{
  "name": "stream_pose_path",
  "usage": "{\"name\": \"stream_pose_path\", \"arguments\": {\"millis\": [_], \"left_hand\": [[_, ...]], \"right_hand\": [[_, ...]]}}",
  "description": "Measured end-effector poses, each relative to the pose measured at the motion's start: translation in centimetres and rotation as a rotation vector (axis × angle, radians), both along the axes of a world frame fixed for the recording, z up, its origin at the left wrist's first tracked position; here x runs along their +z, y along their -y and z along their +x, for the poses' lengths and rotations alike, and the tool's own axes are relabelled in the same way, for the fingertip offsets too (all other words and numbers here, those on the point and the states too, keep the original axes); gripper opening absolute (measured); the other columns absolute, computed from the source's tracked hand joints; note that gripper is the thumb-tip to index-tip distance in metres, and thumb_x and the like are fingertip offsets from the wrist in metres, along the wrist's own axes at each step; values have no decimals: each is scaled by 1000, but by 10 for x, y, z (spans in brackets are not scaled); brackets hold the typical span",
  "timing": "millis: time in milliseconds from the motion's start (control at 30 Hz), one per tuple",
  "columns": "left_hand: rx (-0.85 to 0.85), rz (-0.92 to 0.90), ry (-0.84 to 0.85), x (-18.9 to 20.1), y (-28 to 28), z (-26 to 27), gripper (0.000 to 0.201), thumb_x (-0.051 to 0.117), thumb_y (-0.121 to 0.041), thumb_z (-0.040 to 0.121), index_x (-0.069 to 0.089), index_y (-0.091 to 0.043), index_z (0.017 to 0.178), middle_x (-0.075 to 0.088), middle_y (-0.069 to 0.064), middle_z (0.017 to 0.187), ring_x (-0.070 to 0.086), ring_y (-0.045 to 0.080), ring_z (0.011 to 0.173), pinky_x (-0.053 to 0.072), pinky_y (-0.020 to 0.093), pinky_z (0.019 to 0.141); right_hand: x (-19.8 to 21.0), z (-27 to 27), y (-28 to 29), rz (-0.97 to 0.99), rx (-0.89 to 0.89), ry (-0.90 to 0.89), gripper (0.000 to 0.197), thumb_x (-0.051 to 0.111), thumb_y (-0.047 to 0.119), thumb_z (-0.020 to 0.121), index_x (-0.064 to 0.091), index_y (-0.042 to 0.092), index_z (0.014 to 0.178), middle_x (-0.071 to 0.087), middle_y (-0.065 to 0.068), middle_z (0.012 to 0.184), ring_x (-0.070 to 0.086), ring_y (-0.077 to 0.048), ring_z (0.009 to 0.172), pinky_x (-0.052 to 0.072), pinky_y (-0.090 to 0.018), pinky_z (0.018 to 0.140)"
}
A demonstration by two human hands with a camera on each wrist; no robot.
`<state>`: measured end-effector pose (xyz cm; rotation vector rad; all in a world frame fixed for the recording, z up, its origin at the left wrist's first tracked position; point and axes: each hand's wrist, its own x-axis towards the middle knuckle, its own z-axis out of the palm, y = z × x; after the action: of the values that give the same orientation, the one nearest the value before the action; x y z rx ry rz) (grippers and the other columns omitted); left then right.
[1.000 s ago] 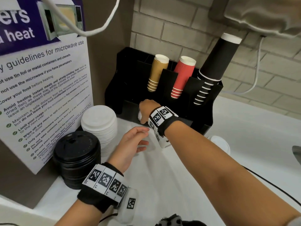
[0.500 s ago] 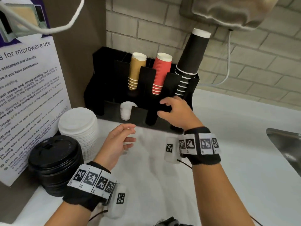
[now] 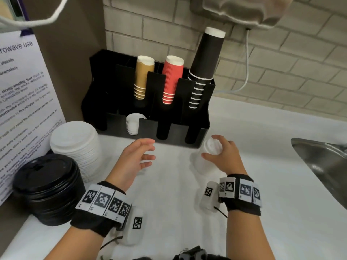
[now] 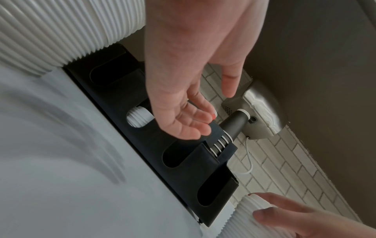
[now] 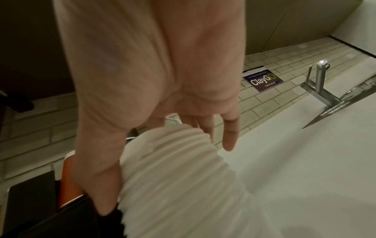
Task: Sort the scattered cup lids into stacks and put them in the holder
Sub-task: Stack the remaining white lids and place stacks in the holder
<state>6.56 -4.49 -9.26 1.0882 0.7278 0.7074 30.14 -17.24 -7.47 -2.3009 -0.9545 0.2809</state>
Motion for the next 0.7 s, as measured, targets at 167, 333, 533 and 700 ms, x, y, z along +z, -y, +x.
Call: {"name": "stream_pose_path", "arguments": {"millis": [167, 333, 533, 700], "left_hand": [[3, 8, 0, 2, 4, 0, 14, 57, -19, 95, 69, -21, 100, 65, -3, 93, 66, 11, 76, 52, 25, 73], [-23, 125, -29, 7, 7, 2, 13, 61, -20, 92, 68, -25, 101, 65, -2, 98, 67, 12, 82, 51, 26, 75], [-204, 401, 43, 14, 20, 11, 78, 81, -49, 60, 44, -63, 127, 50, -27, 135, 56, -4, 117, 51, 18, 85], [-125, 450, 132, 16, 19, 9, 85, 81, -44, 64, 39, -53, 137, 51, -27, 135, 55, 2, 122, 50, 19, 91]], "right_hand": [[4, 2, 0, 26, -12, 4, 69, 82, 28, 72, 49, 31, 132, 41, -1, 112, 46, -22, 104, 39, -49, 103], [25, -3, 2, 210, 32, 44, 65, 82, 25, 70, 53, 31, 128, 49, -2, 115, 47, -18, 104, 38, -29, 86], [44, -60, -20, 461, 431, -313, 58, 82, 16, 73, 58, 29, 123, 62, 7, 115, 57, -10, 111, 49, -24, 90], [42, -83, -32, 392, 556, -448, 62, 78, 34, 72, 53, 42, 129, 65, 2, 113, 61, -14, 109, 52, -30, 91]]}}
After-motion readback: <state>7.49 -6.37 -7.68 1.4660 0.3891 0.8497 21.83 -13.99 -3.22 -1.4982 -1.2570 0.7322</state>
